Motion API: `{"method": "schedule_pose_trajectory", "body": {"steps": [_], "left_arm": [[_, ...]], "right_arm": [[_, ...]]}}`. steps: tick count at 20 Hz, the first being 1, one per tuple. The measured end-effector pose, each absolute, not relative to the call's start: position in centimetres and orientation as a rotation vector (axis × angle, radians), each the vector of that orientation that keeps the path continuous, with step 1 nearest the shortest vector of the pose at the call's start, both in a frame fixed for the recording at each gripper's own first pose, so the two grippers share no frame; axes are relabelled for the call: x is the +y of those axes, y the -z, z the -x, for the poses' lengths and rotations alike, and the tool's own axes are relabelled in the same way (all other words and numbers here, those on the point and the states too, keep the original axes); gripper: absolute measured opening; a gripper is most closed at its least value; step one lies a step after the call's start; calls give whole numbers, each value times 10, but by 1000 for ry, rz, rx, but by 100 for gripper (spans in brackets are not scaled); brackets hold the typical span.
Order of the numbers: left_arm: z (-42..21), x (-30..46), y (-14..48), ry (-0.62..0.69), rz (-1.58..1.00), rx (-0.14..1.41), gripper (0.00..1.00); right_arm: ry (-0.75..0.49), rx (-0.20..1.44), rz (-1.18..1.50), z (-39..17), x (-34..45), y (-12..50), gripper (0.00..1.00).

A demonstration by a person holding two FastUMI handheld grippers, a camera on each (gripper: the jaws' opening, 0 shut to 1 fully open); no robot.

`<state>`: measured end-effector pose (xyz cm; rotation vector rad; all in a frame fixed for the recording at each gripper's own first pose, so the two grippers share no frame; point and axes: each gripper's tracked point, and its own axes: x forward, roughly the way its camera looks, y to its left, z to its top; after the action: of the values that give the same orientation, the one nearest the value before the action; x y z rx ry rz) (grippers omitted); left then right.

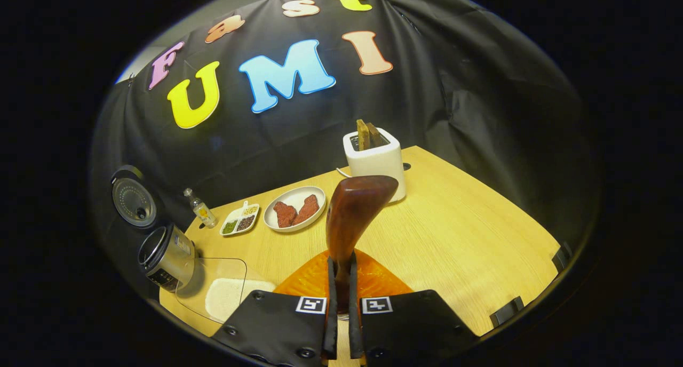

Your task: Close the left gripper, press the button to open the rice cooker; take a wooden spoon from the chopstick holder with the right hand, scoop a spoonful of rice and pour it into the rice cooker, then put the wooden spoon back into the chopstick holder.

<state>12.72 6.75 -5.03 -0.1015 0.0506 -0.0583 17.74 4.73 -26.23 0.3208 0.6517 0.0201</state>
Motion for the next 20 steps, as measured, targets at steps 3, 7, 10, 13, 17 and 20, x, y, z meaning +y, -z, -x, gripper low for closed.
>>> {"method": "schedule_pose_trajectory", "body": {"steps": [3,7,10,13,17,20], "left_arm": [[-125,73,52,48,103,54,87],[-126,76,50,41,103,52,87],[-129,74,49,41,103,49,85],[-133,75,45,35,97,55,85],[-151,79,37,23,85,64,85],[-171,88,31,4,63,68,85]], "right_arm": [[-32,675,-312,-173,52,274,9],[-40,671,-298,-166,53,268,12],[-36,637,-244,-166,44,253,50],[4,589,-152,-163,24,233,100],[20,499,-59,-152,12,190,98],[21,422,-4,-145,10,153,98]]}}
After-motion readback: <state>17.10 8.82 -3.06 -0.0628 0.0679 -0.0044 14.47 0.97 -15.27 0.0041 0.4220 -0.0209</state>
